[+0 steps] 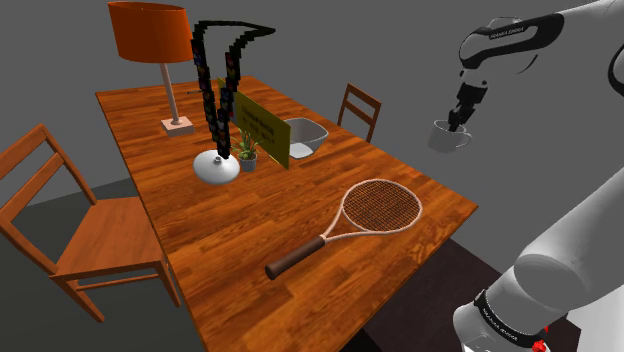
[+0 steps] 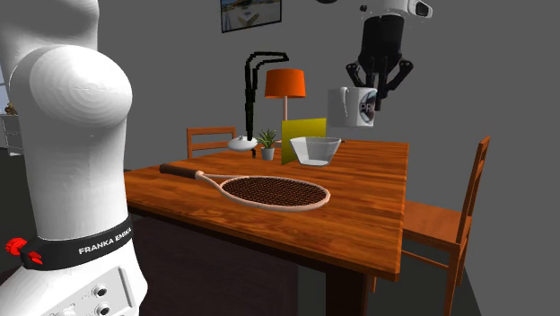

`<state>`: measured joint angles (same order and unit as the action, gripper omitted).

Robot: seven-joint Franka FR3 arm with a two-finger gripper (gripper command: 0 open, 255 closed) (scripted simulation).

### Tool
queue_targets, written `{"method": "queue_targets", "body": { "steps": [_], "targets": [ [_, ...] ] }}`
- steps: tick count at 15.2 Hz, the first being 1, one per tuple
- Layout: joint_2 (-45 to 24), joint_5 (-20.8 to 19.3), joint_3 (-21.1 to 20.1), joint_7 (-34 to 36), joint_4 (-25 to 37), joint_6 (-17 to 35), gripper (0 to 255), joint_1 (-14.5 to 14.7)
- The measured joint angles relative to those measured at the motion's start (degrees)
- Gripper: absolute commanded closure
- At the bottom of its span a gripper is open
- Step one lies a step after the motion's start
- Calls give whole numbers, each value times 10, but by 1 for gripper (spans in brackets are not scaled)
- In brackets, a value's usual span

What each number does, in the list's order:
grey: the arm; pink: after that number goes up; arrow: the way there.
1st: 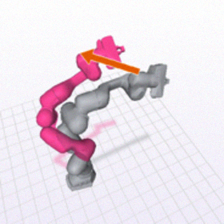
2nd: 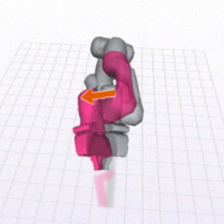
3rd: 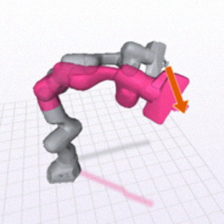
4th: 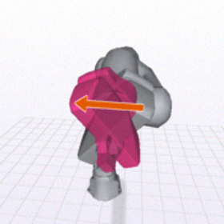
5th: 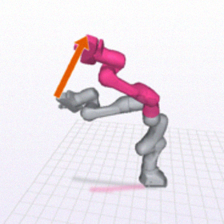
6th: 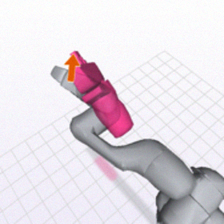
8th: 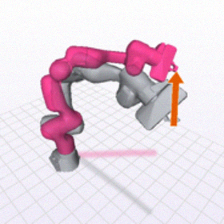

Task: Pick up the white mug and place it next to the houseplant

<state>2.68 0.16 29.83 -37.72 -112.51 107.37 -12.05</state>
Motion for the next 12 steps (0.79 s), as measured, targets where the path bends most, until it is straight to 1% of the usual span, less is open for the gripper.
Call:
{"method": "queue_targets", "body": {
  "steps": [4,5,12],
  "targets": [
    [4,-2,-2,3,27,-30,255,1],
    [8,-3,-6,12,26,-32,255,5],
    [31,-5,-57,106,4,-31,255,47]
  ]
}}
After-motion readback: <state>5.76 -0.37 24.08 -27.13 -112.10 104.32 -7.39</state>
